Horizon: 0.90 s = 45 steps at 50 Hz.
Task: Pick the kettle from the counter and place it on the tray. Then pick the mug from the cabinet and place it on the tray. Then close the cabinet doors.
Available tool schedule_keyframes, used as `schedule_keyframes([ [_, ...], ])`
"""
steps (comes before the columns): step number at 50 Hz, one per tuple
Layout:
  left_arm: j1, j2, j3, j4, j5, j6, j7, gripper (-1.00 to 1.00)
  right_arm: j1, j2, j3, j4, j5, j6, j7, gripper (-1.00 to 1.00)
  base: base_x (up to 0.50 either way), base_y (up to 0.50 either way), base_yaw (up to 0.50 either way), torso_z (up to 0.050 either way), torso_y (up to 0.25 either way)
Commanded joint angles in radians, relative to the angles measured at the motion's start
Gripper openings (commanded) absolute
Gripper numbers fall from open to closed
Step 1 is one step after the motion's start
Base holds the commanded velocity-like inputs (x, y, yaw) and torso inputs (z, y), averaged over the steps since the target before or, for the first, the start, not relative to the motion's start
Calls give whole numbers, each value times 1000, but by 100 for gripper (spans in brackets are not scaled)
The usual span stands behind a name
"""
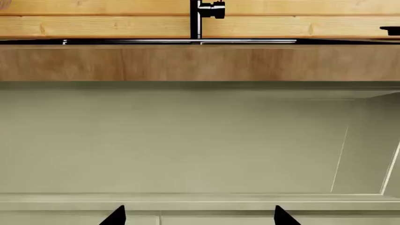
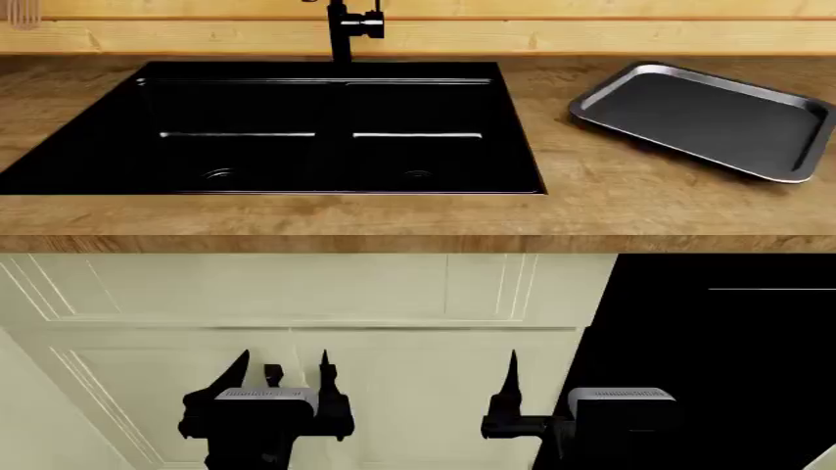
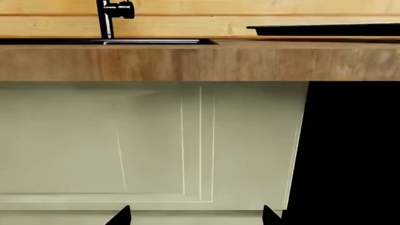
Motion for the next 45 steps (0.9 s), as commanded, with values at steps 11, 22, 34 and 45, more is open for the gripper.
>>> schedule_keyframes([
  [11,-12,-48,26,44,-60,-27,-73,100,-5,47,-50,-54,36,51,61,100,0,0,0,0,0],
  [22,-179,-114,5,575,-92,-485,-131,100,-36,73,-74,-193,37,96,90,100,0,0,0,45,5],
  [34,-740,-175,59,742,-105,-1078,-157,100,-46,93,-82,-274,56,132,111,100,0,0,0,50,5],
  [45,-1535,-106,156,225,-92,-1254,-158,100,-48,105,-103,-289,64,140,124,100,0,0,0,50,6],
])
